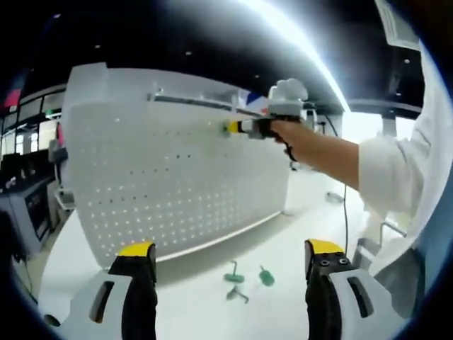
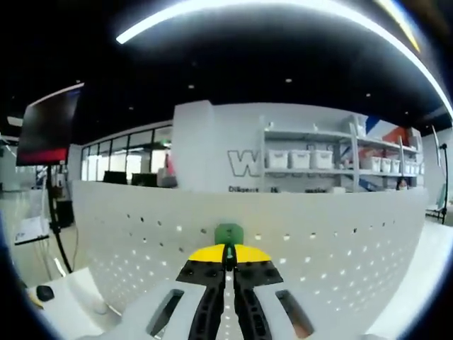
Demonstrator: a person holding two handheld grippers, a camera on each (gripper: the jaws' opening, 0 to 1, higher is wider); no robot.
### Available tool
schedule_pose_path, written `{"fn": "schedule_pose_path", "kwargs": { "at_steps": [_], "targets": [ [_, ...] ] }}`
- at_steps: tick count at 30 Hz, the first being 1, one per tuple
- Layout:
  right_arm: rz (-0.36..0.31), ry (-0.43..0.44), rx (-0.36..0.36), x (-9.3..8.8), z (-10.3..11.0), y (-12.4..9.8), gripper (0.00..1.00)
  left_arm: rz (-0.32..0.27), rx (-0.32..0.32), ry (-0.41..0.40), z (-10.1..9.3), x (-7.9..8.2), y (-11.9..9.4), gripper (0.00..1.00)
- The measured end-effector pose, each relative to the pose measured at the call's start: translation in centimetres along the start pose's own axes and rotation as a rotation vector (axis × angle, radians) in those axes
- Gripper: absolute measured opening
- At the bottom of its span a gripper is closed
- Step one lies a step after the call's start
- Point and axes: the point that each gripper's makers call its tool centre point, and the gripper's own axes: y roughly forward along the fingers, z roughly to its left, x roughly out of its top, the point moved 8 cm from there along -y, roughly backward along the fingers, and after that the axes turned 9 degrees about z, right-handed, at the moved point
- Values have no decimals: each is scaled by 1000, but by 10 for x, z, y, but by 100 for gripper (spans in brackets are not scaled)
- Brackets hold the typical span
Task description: Insert the hook assembly into the mounting plate slot until the hook locks in place.
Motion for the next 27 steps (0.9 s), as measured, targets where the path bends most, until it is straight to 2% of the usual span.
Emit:
{"fn": "schedule_pose_path", "kwargs": {
  "at_steps": [8, 20, 27],
  "targets": [
    [-4, -9, -9, -3, 0, 4, 1, 1, 7, -10, 4, -2, 0, 87],
    [-3, -160, -83, -5, 6, 9, 1, 3, 10, -21, 7, -4, 1, 86],
    [8, -165, -70, -9, 4, 8, 4, 0, 9, -20, 9, -4, 1, 86]
  ]
}}
